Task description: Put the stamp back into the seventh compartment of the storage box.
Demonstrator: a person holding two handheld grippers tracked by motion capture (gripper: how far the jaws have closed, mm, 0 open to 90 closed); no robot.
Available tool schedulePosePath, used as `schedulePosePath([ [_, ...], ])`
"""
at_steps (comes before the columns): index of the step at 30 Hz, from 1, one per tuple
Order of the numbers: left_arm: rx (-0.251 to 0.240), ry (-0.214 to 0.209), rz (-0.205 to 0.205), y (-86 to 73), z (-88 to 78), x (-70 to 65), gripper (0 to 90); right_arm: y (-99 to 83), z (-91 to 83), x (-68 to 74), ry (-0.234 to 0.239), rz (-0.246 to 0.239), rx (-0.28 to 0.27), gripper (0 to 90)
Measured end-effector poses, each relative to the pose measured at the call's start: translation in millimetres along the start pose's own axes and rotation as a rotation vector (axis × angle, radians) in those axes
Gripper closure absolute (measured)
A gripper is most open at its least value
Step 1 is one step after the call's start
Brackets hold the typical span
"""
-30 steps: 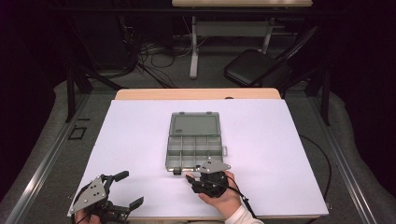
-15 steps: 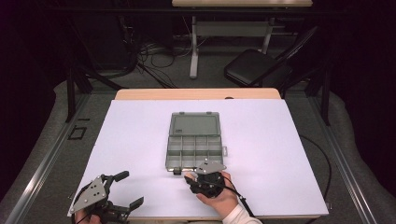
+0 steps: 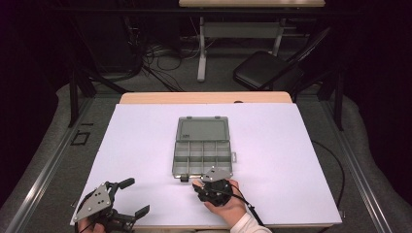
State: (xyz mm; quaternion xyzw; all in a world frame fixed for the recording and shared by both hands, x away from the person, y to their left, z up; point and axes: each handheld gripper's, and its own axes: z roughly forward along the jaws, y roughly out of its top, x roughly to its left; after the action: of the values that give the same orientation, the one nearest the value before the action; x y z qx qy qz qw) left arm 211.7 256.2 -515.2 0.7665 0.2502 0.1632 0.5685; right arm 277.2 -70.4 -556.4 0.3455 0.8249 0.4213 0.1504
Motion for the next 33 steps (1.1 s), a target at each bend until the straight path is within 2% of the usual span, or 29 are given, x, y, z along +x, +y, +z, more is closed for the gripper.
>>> schedulePosePath([
  [4,-0.001,-0.009,0.000,-0.1,0.1,0.4,3.4,-1.2,1.3,0.3,0.002,-0.010,0.006,63.8],
  [6,0.000,0.001,0.001,0.0,0.2,-0.1,3.4,-1.5,1.4,0.2,-0.001,-0.014,0.005,64.7],
  [26,0.000,-0.001,-0.002,-0.5,0.8,0.3,3.3,-4.9,5.2,1.3,-0.002,-0.046,0.029,75.0],
  [33,0.007,0.001,0.000,-0.2,0.7,0.0,3.4,-5.4,5.4,1.6,-0.005,-0.052,0.027,75.9],
])
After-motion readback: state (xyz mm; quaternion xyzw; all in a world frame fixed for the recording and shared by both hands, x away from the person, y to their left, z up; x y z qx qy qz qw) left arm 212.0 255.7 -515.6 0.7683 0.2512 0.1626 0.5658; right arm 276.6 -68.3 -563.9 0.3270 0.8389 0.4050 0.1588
